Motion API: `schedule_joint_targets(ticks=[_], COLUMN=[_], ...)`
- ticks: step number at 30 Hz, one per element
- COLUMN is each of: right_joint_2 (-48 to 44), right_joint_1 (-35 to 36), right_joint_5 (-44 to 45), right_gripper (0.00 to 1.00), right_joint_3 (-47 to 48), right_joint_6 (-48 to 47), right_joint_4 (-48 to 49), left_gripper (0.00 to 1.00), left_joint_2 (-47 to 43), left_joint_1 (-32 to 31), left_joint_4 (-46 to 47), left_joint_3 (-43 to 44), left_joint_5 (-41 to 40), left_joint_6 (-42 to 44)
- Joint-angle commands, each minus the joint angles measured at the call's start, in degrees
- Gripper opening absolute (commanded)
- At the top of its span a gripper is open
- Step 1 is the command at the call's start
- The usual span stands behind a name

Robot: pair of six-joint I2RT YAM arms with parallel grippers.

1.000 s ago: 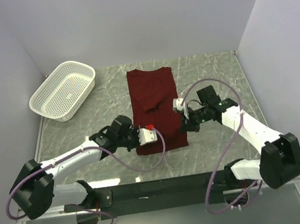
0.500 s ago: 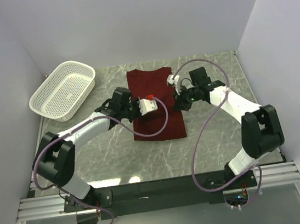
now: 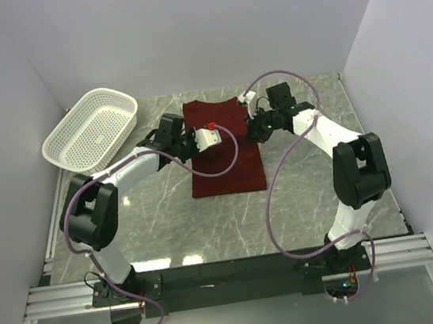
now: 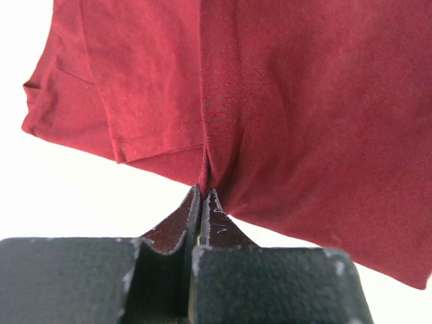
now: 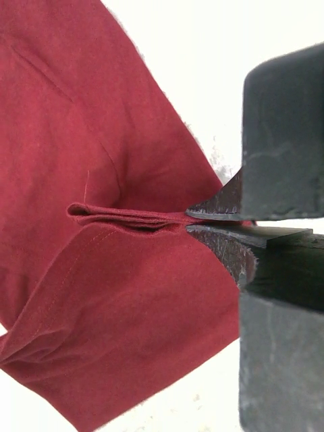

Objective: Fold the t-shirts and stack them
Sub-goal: Fold the tshirt

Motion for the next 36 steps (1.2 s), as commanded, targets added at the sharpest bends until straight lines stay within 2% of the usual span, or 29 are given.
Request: schedule_joint_targets(ticks=[1, 36], right_joint_2=[1.2, 7.7], right_joint_1=[-0.4, -0.5], right_joint_5=[0.8, 5.6], right_gripper=[0.0, 0.0], right_joint_3=[3.3, 9.6], right_joint_6=[1.7, 4.7], right_joint_4=[1.3, 2.0], left_gripper=[0.0, 0.01], left_joint_2=[1.6, 10.6], left_joint_1=[0.7, 2.4], left_joint_4=[0.0, -0.6], left_joint_3=[3.6, 11.8], left_joint_5=[0.1, -2.7], left_joint_6=[1.4, 0.2])
